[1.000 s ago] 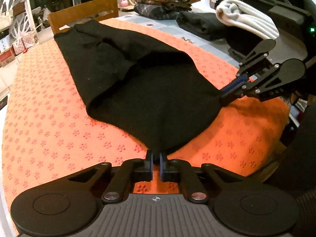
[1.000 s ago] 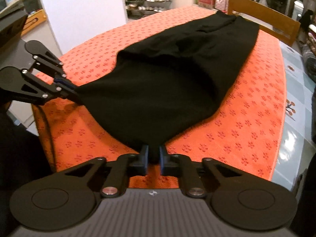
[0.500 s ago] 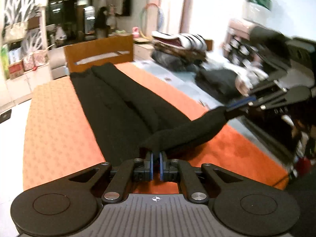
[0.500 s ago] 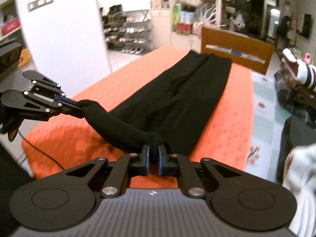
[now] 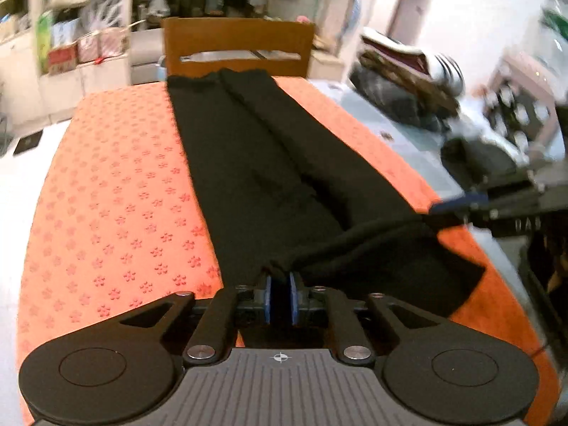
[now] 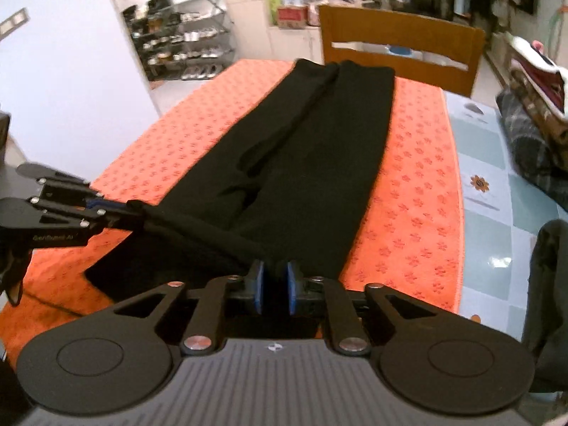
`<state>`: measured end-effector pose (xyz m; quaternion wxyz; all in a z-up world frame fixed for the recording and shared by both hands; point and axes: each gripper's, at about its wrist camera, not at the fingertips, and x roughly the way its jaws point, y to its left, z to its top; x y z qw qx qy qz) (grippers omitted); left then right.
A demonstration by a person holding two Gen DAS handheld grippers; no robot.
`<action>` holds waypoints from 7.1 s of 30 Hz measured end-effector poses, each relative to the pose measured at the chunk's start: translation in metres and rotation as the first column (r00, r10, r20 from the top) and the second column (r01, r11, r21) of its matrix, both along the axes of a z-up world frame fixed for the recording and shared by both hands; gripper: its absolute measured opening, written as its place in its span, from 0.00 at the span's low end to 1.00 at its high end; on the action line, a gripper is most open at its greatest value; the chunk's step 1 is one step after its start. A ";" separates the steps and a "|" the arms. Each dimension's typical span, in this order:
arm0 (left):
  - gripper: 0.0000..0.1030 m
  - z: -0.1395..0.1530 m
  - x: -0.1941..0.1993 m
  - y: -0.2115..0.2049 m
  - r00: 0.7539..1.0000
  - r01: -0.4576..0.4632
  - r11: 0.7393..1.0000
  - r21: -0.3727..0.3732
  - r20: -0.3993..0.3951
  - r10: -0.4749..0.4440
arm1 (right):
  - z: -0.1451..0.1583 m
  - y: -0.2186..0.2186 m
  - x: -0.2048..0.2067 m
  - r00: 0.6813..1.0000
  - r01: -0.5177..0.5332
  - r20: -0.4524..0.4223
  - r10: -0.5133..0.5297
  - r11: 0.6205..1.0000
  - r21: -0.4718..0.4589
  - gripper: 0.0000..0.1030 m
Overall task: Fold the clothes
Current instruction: 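Grasp the end of the black garment strip with both grippers, then lift the held strip end and fold it over toward the other end, then open both grippers and lay the folded half flat, then grasp the folded end of the garment with both grippers, then lift the held end and fold it over onto the garment again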
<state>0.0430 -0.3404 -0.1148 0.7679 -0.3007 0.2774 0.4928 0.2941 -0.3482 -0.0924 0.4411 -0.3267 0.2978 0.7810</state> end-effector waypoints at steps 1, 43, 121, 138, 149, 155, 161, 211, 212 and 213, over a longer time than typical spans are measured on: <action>0.18 -0.001 -0.004 0.002 0.999 -0.026 1.000 0.004 0.021 0.026 | -0.002 0.004 0.000 1.000 0.012 0.003 -0.012 1.000 -0.001 0.34; 0.61 0.000 -0.011 -0.069 0.982 0.171 0.981 0.089 -0.101 -0.162 | -0.011 -0.079 0.007 0.955 -0.263 0.183 0.234 0.952 0.155 0.60; 0.12 0.036 -0.020 0.108 0.994 -0.109 0.991 0.077 0.022 0.108 | 0.023 0.117 0.015 0.998 0.038 -0.053 -0.032 0.993 0.111 0.10; 0.59 0.016 -0.026 0.136 0.991 -0.128 0.990 0.065 0.039 0.125 | -0.010 0.145 -0.006 0.999 -0.019 0.045 0.011 0.983 0.183 0.46; 0.41 -0.016 -0.032 0.160 0.979 -0.205 0.978 0.035 0.028 0.204 | -0.048 0.167 -0.017 0.998 -0.050 0.052 0.043 0.988 0.144 0.46; 0.45 -0.021 -0.041 0.157 0.982 -0.185 0.982 0.043 0.035 0.184 | -0.038 0.155 -0.011 1.000 -0.014 0.028 0.009 0.986 0.164 0.46; 0.53 0.008 -0.045 0.106 0.997 -0.080 0.990 0.116 0.021 0.078 | -0.007 0.105 0.010 0.999 -0.020 -0.025 0.025 0.978 0.207 0.56; 0.16 0.074 -0.016 -0.154 0.976 0.216 0.975 0.051 0.011 -0.216 | 0.064 -0.170 0.025 0.982 -0.186 -0.012 0.188 0.979 0.087 0.19; 0.16 0.076 -0.017 -0.151 0.977 0.210 0.976 0.055 0.013 -0.211 | 0.065 -0.171 0.024 0.982 -0.185 -0.007 0.187 0.979 0.089 0.19; 0.16 0.077 -0.017 -0.148 0.979 0.204 0.977 0.059 0.016 -0.205 | 0.068 -0.169 0.024 0.983 -0.183 -0.008 0.184 0.979 0.094 0.20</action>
